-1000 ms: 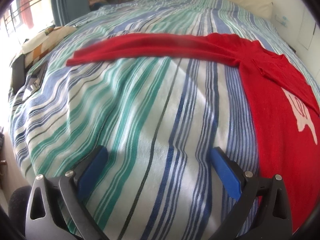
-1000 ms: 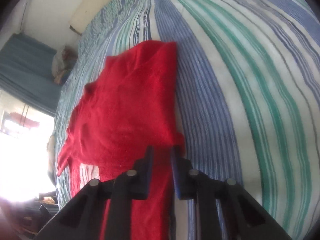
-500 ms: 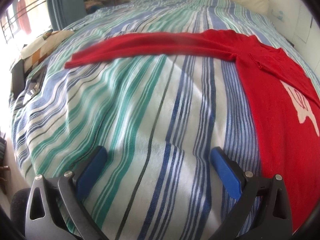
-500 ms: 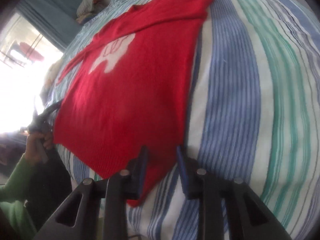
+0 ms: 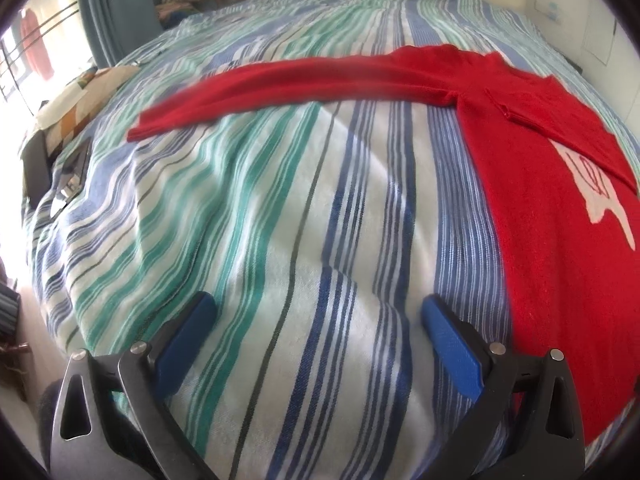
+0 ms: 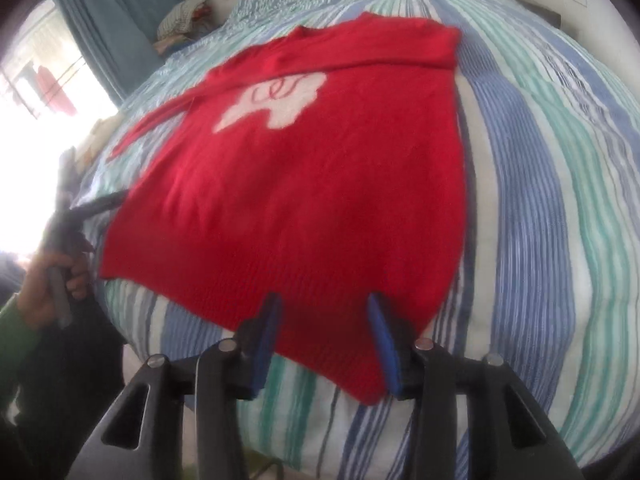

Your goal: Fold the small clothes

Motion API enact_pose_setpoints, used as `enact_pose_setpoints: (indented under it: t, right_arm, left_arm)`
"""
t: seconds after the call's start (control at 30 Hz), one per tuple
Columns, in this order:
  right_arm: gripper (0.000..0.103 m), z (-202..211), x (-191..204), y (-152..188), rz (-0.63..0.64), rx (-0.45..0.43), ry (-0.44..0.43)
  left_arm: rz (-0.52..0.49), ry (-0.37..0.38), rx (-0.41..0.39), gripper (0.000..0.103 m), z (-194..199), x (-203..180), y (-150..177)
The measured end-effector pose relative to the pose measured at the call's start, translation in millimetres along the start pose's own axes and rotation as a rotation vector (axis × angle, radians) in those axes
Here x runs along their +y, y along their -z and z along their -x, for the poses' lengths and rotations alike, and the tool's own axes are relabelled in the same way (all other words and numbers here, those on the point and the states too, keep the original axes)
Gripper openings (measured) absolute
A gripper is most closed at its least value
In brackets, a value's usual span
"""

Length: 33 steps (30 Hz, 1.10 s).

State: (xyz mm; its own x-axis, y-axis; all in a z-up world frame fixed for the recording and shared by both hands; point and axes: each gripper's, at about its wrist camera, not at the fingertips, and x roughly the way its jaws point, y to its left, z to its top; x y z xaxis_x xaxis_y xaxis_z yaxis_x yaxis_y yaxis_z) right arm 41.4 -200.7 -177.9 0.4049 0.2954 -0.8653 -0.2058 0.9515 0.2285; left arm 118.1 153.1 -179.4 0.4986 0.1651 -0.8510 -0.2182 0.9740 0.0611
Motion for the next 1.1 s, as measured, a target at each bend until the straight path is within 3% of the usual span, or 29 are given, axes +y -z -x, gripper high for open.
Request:
enact_pose_setpoints:
  t: [0.13, 0.2, 0.37, 0.53, 0.7, 0.8, 0.83, 0.87, 0.9, 0.93, 1.0, 1.1]
  right_arm:
    - [0.045, 1.7, 5.1, 9.9, -0.009, -0.051, 0.011]
    - [0.046, 3.5, 3.4, 11.2, -0.005, -0.051, 0.008]
    - [0.049, 4.9, 3.1, 16.1, 0.017, -0.055, 0.028]
    - [0.055, 3.1, 13.3, 15.7, 0.035, -0.057, 0.065]
    - [0.056, 2.8, 16.3, 15.9, 0.051, -0.050, 0.086]
    - [0.057, 0.5, 18.4, 14.7, 0.057, -0.042, 0.098]
    - [0.059, -0.2, 19.9, 14.6, 0.061, -0.040, 0.104]
    - [0.061, -0.6, 21.3, 14.5, 0.064, -0.038, 0.109]
    - [0.061, -1.1, 22.5, 14.6, 0.066, -0.038, 0.111]
    - [0.062, -1.4, 23.6, 14.9, 0.068, -0.038, 0.118]
    - [0.063, -1.9, 25.2, 15.4, 0.071, -0.039, 0.125]
    - [0.064, -1.1, 24.6, 16.2, 0.068, -0.043, 0.119]
  left_arm:
    - [0.052, 0.117, 0.009, 0.102, 4.6, 21.0, -23.4]
    - [0.107, 0.113, -0.004, 0.102, 1.5, 43.8, -47.5]
    - [0.411, 0.122, 0.009, 0.102, -35.0, 138.3, -99.7]
    - [0.654, 0.140, 0.049, 0.097, -77.0, 206.6, -105.4]
    - [0.725, 0.164, 0.011, 0.096, -92.1, 219.8, -116.9]
    - [0.698, 0.136, 0.003, 0.077, -102.3, 218.2, -127.5]
    - [0.688, 0.126, 0.000, 0.062, -103.9, 217.1, -129.9]
    - [0.679, 0.121, -0.004, 0.031, -104.1, 217.5, -132.0]
    - [0.674, 0.126, 0.000, 0.014, -104.2, 218.3, -134.4]
    - [0.677, 0.140, 0.005, 0.006, -102.3, 219.0, -136.6]
    - [0.654, 0.130, -0.029, 0.006, -85.6, 217.2, -144.9]
    - [0.520, 0.123, -0.102, 0.005, -45.2, 193.9, -173.5]
